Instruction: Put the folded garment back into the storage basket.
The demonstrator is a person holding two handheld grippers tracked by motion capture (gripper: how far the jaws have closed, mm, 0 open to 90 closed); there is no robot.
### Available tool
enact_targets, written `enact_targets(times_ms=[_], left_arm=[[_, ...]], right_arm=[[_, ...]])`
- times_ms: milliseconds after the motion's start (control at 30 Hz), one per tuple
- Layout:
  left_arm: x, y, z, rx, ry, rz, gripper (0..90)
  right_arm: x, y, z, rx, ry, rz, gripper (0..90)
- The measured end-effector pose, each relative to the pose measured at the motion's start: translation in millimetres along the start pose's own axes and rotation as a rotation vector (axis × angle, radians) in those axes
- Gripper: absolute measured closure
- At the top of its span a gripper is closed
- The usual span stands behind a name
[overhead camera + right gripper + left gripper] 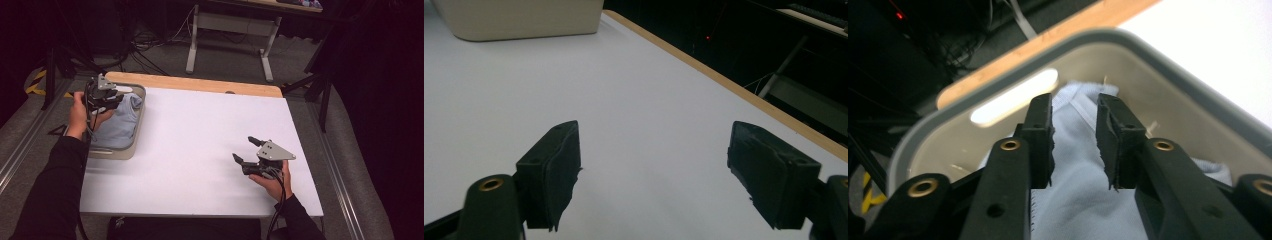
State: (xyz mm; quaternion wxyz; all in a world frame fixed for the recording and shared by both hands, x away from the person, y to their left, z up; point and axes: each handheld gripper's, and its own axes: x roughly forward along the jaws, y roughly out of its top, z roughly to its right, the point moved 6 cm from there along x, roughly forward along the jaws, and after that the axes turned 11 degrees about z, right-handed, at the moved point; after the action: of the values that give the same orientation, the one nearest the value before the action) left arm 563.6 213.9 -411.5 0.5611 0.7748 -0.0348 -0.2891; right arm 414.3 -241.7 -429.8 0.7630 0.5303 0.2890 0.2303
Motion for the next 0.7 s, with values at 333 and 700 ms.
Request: enact_targets(times_ms=[333, 700], left_arm=[[-13.0, 8.0, 11.5, 0.017, -0.016, 0.072, 52.8], [-19.4, 5.4, 13.6, 0.026, -0.010, 0.113, 44.5]], right_arm=[[0.0, 0.6, 1.1, 0.005, -0.013, 0.009, 18.3], [0.3, 0.0, 0.9, 0.029, 0.006, 0.013, 13.1]])
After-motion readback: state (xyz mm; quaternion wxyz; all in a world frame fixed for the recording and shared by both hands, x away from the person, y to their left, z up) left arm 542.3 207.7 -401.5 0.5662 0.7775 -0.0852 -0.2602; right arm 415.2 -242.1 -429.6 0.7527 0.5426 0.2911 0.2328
